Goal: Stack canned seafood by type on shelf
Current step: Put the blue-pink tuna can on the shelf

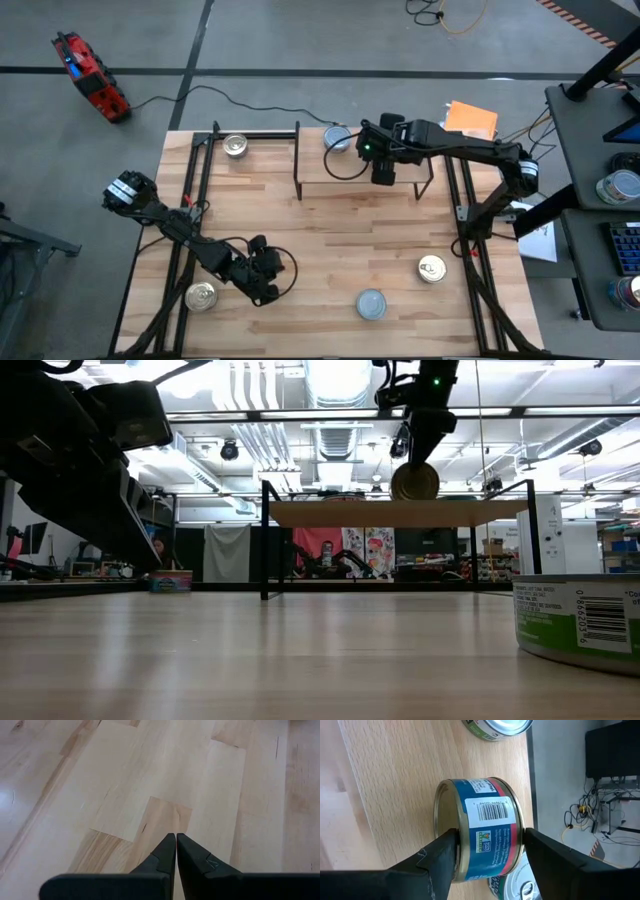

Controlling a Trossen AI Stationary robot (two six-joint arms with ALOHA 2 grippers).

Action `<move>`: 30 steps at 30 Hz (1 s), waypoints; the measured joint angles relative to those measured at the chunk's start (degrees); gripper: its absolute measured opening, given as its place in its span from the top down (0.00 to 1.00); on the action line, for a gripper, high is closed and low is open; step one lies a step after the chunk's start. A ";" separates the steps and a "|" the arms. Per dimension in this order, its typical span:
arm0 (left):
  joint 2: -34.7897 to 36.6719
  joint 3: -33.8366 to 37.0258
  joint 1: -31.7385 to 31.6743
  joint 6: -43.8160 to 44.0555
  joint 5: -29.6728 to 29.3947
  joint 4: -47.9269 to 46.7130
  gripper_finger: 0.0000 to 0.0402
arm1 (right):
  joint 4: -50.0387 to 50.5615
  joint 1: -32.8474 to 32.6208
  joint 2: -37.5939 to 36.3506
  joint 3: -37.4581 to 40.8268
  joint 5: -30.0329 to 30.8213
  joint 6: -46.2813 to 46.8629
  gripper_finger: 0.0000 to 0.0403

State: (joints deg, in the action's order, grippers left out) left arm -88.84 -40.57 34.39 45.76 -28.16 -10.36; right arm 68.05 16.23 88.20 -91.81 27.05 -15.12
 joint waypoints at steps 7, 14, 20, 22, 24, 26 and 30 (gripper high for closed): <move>0.00 0.00 0.00 0.00 0.00 0.03 1.00 | -0.12 -0.24 0.00 0.00 -1.22 0.07 0.51; 0.00 0.01 0.00 0.00 0.00 0.05 1.00 | -0.20 -0.24 -0.11 -0.13 -2.52 0.62 0.54; 0.00 0.01 0.00 0.00 0.02 0.05 1.00 | 0.60 -0.20 -0.96 -2.31 -5.69 1.80 0.48; 0.00 0.01 0.00 0.00 0.02 0.05 1.00 | 0.74 0.49 -1.47 -3.70 -9.65 2.98 0.44; 0.00 0.01 0.00 0.00 0.02 0.05 1.00 | 0.75 1.93 -1.67 -4.93 -13.06 4.91 0.40; 0.00 0.01 0.00 0.00 0.02 0.05 1.00 | 1.07 3.65 -1.69 -5.48 -15.06 6.21 0.35; 0.00 0.05 0.00 -0.16 0.02 0.06 1.00 | 2.65 6.81 -1.47 -5.21 -20.47 8.29 0.26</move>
State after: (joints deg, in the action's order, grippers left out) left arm -88.84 -40.52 34.39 45.59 -28.14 -10.30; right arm 70.70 23.04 86.73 -97.02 6.58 -6.82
